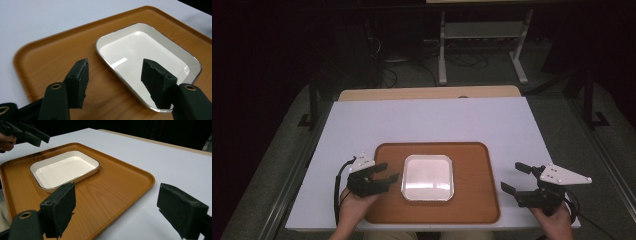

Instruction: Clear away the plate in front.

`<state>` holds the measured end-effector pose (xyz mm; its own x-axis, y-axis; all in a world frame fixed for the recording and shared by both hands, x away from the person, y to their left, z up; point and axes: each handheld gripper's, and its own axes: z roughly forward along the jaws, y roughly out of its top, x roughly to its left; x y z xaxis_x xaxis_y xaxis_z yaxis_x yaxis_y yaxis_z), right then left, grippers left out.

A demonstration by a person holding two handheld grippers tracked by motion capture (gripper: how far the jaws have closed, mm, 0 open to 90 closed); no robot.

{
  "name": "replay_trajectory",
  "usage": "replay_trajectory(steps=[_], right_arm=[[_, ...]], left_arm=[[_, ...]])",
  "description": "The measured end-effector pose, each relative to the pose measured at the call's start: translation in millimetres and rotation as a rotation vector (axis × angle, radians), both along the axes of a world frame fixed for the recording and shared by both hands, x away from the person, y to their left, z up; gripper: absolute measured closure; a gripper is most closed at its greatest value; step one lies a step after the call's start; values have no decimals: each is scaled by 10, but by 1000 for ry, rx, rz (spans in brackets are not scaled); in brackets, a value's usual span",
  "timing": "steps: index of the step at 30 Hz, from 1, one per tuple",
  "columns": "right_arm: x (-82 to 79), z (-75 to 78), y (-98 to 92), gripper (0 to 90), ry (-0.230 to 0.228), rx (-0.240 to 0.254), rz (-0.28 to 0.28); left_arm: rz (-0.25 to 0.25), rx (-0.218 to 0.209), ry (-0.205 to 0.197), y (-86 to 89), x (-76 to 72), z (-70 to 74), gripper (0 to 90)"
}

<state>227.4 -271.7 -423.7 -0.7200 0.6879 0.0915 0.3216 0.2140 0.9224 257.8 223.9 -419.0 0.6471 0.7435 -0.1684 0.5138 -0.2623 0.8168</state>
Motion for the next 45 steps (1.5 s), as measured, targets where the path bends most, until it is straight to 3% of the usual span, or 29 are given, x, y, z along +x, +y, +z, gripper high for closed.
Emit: replay_trajectory(steps=[13, 25, 35, 45], right_arm=[[9, -7, 14, 146, 1, -14, 0], [14, -11, 26, 146, 5, -24, -2], [18, -16, 35, 146, 13, -33, -5], [23, -18, 88, 146, 14, -39, 19]], left_arm=[[35, 31, -47, 271, 2, 23, 338], [64, 32, -86, 509, -13, 72, 312], [77, 26, -69, 650, -100, -26, 289], [64, 9, -94, 677, -239, -84, 292]])
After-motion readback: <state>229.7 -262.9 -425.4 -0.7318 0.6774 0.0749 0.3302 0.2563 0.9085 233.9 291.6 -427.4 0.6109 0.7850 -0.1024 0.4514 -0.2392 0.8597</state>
